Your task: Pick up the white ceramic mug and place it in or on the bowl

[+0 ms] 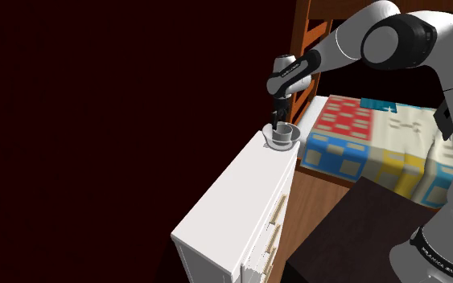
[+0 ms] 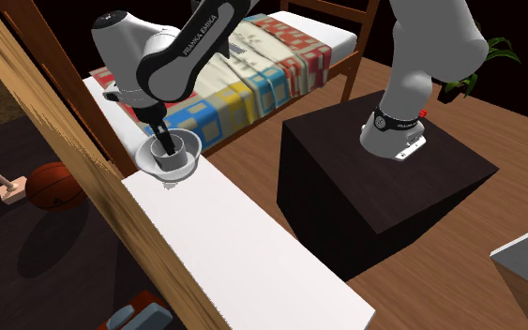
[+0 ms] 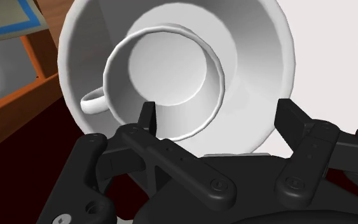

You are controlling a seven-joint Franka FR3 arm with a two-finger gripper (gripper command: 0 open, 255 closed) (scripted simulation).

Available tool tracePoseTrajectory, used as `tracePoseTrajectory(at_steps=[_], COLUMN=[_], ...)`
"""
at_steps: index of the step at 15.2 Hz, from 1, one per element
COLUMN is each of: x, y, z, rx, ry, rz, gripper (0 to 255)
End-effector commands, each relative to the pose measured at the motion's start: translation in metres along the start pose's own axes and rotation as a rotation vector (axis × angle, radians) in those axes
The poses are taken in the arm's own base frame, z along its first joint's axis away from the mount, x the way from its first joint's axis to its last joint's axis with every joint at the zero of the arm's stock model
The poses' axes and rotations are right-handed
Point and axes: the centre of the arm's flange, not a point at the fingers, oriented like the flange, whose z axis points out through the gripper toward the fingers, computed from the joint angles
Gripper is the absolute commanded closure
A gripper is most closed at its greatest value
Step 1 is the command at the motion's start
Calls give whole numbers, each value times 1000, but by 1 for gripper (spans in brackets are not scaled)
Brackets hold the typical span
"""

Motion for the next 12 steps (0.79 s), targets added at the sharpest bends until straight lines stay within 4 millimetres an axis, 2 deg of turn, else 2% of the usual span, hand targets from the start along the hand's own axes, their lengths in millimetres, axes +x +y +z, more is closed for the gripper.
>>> tracePoseTrajectory(at_steps=[1,5,12], x=[0,0,0], y=[0,0,0], z=[0,-50,-50], rx=[0,0,0], ry=[0,0,0], rz=[0,0,0], gripper=[0,0,0])
